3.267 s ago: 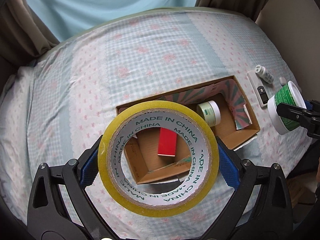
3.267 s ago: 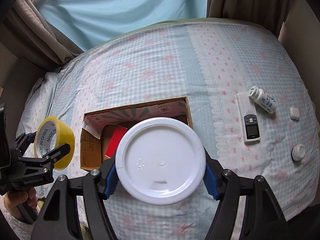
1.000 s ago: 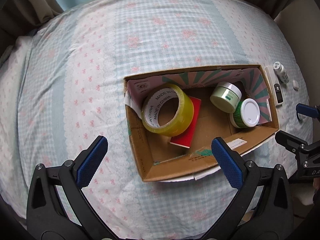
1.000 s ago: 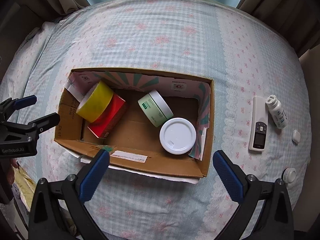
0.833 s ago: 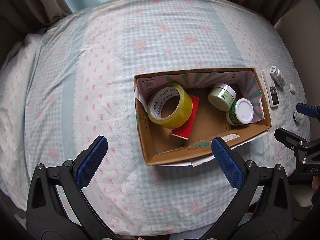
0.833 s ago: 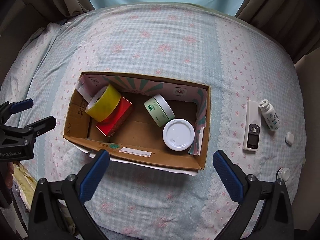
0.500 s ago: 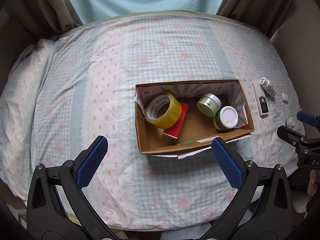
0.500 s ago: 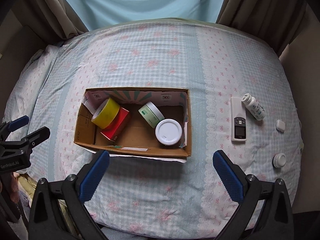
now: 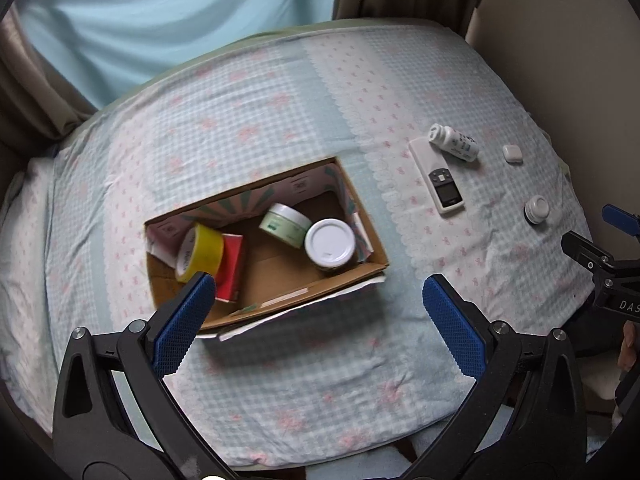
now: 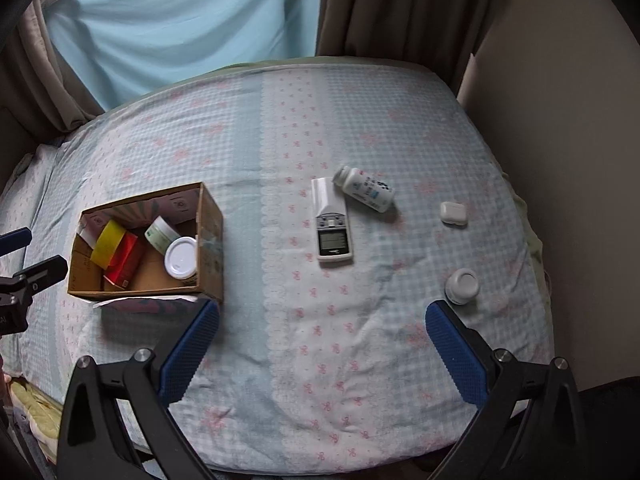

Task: Organize rigid objects
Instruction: 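Withdraw both tools from the box toward the bottle and small container, then grasp the white vitamin bottle with the left tool while the right tool grasps the small white container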

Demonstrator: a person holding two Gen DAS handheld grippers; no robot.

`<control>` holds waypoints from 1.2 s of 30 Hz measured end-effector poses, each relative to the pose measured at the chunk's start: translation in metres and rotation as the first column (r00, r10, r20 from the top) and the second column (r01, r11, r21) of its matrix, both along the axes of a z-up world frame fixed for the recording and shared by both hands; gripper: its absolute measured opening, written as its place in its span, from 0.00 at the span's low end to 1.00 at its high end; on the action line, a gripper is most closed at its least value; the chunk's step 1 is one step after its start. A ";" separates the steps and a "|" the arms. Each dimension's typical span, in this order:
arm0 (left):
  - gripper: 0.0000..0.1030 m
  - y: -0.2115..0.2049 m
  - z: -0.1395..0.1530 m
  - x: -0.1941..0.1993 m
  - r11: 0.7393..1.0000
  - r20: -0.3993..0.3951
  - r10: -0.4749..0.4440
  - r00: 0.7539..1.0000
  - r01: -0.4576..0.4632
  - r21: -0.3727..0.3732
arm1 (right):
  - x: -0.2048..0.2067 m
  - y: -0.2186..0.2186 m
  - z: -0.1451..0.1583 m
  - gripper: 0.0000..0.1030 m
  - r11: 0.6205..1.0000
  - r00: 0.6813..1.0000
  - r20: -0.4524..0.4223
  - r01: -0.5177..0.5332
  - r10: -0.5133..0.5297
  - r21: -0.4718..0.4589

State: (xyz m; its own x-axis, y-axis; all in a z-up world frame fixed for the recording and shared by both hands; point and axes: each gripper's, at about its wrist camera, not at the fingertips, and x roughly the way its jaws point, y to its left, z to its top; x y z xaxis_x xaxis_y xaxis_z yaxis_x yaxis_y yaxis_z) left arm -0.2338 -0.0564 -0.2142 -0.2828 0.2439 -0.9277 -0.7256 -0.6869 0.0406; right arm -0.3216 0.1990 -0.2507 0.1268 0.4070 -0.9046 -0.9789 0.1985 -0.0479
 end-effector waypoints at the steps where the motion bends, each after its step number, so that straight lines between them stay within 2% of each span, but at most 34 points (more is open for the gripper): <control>1: 1.00 0.015 -0.003 0.005 1.000 0.005 -0.023 1.000 0.023 -0.004 | 0.015 -0.006 -0.001 1.00 1.000 1.000 -0.003 0.023 -0.023 0.005; 6: 1.00 0.093 -0.023 0.026 0.989 0.023 -0.147 0.989 0.148 -0.027 | 0.080 -0.020 -0.015 1.00 0.994 0.994 -0.004 0.109 -0.109 0.004; 9: 1.00 0.142 -0.041 0.037 0.967 0.019 -0.248 0.969 0.249 -0.062 | 0.113 -0.022 -0.028 1.00 0.989 0.989 0.001 0.148 -0.148 -0.012; 13: 1.00 0.203 -0.064 0.046 0.920 0.038 -0.380 0.924 0.381 -0.095 | 0.150 -0.026 -0.044 1.00 0.979 0.979 -0.020 0.202 -0.202 0.003; 17: 1.00 0.258 -0.090 0.043 0.876 0.068 -0.464 0.883 0.469 -0.116 | 0.177 -0.026 -0.064 1.00 0.972 0.971 -0.048 0.236 -0.236 0.013; 20: 1.00 0.295 -0.111 0.040 0.826 0.061 -0.540 0.839 0.543 -0.154 | 0.190 -0.023 -0.081 1.00 0.970 0.969 -0.045 0.243 -0.242 0.017; 23: 1.00 0.327 -0.139 0.037 0.757 0.073 -0.622 0.779 0.623 -0.196 | 0.198 -0.018 -0.101 1.00 0.971 0.971 -0.025 0.238 -0.238 0.015; 26: 1.00 0.354 -0.173 0.035 0.668 0.091 -0.705 0.703 0.702 -0.246 | 0.205 -0.012 -0.125 1.00 0.973 0.973 0.008 0.231 -0.231 0.002; 28: 1.00 0.368 -0.195 0.036 0.598 0.108 -0.759 0.642 0.753 -0.274 | 0.208 -0.007 -0.140 1.00 0.974 0.974 0.024 0.226 -0.226 0.002; 32: 0.99 0.388 -0.230 0.040 0.442 0.149 -0.852 0.503 0.841 -0.312 | 0.213 0.000 -0.169 0.97 0.976 0.975 0.053 0.216 -0.216 0.013; 36: 0.97 0.401 -0.250 0.041 0.311 0.170 -0.910 0.378 0.893 -0.326 | 0.218 0.002 -0.193 0.94 0.974 0.973 0.039 0.226 -0.227 0.016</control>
State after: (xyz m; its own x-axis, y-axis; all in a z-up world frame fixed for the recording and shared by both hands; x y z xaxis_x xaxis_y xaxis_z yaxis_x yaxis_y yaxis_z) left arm -0.1924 0.3447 -0.4644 -0.1154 0.0783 -0.9902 -0.8780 0.4581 0.1386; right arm -0.1033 0.2011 -0.4439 0.2534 0.3738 -0.8922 -0.9058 0.4154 -0.0832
